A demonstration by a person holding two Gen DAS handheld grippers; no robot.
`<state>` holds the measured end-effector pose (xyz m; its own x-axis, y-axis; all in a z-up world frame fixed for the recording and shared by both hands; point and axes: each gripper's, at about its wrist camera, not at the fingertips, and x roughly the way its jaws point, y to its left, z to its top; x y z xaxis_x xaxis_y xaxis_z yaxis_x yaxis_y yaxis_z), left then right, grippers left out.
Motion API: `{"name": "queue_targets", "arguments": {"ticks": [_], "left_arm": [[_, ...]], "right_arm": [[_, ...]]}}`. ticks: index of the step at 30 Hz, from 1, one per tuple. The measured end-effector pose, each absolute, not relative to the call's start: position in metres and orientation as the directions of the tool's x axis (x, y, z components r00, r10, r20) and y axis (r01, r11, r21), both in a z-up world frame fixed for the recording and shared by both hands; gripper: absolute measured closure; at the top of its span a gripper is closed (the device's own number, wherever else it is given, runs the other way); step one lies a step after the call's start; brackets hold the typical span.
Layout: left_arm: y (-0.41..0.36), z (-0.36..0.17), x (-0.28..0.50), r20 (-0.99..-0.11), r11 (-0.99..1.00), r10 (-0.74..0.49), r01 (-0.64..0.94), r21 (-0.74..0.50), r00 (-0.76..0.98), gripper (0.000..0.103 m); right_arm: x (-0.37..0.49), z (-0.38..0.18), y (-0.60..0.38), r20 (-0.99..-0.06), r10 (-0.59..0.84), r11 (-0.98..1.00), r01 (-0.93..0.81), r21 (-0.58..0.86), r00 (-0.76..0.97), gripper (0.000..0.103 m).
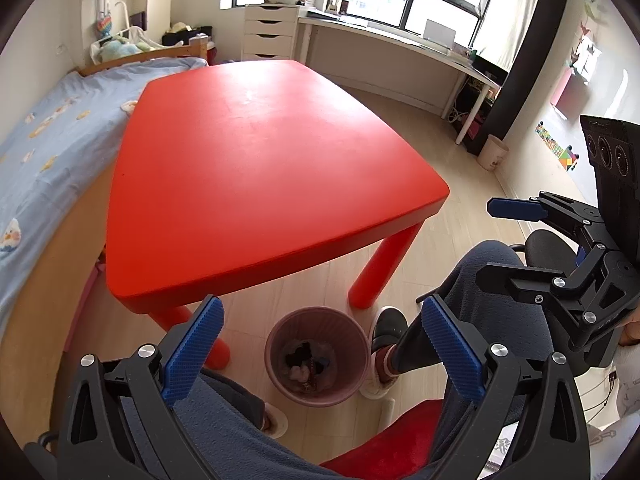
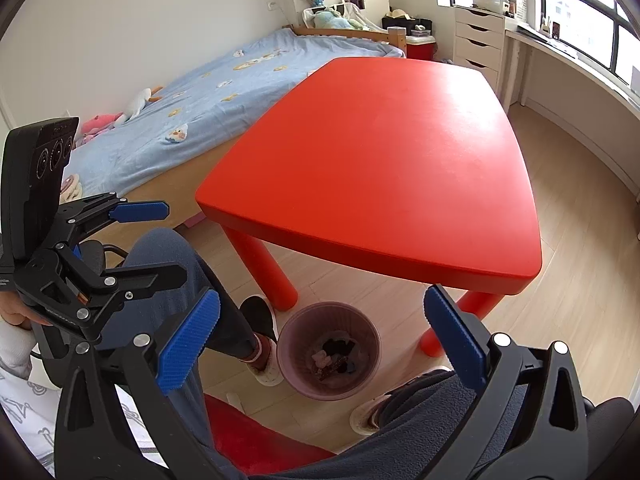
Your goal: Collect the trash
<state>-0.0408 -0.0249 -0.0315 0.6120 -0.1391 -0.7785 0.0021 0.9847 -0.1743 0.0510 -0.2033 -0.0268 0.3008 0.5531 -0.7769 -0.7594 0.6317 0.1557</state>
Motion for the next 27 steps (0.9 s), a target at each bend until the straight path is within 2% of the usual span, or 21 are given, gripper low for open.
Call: {"name": "queue_targets", "arguments": {"ticks": [14, 27], "left_arm": [[-0.013, -0.027, -0.034, -0.773, 0.983, -0.112, -0.046, -0.179, 0.624, 0.008], [0.015, 0.001, 0.002, -0.713, 0.988, -0.042, -0.075, -0.132, 0.7, 0.008]], "right_arm": [[0.065, -0.019, -0.205, -0.772, 0.535, 0.681, -0.716, 0.154, 0.342, 0.003], [0.114, 0.007, -0.187, -0.725, 0.541, 0.706, -0.699, 0.115, 0.426, 0.003]]}}
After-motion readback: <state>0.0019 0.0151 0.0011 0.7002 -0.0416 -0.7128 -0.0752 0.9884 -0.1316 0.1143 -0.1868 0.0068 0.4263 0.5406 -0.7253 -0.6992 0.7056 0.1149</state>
